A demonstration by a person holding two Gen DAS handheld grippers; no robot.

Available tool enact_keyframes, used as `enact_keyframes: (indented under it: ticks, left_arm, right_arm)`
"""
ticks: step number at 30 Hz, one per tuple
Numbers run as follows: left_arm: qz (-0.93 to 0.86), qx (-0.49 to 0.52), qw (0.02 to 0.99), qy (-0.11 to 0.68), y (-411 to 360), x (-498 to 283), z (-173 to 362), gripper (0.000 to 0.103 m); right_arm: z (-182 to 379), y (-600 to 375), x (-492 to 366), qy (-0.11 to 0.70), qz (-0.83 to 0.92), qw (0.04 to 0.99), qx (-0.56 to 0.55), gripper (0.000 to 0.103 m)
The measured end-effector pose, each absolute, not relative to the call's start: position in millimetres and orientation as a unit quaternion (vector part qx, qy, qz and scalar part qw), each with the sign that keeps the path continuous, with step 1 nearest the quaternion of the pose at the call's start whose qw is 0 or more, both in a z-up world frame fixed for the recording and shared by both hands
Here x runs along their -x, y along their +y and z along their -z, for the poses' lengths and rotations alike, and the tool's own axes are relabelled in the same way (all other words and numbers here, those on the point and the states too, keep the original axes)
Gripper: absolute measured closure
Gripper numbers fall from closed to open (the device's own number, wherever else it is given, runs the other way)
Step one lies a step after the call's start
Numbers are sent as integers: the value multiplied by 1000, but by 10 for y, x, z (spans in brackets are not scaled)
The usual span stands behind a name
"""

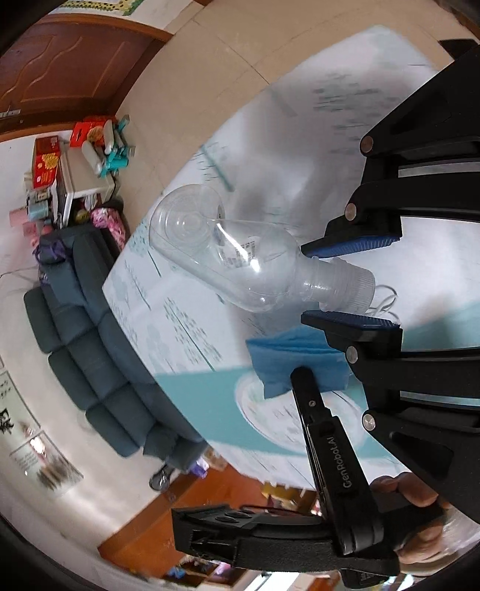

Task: Collect trash
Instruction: 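Grasp the clear plastic bottle with right tool while left tool grasps blue mask, then carry bottle and mask over the bin and open both tools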

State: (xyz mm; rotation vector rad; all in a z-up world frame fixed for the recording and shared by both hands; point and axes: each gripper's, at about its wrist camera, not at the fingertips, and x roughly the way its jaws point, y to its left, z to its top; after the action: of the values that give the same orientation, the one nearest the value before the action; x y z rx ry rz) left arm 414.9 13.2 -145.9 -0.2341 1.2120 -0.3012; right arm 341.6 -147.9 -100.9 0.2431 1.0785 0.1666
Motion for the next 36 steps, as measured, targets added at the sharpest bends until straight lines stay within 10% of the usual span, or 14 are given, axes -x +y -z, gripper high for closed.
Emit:
enact_keyframes:
  ticks: [15, 36]
  left_arm:
    - [262, -8, 798, 542, -257, -1841, 948, 101]
    - [285, -207, 720, 598, -1348, -652, 2548, 101]
  right_arm:
    - [760, -1759, -815, 525, -55, 837, -144, 74]
    - [2825, -2401, 395, 650, 59, 703, -283, 74]
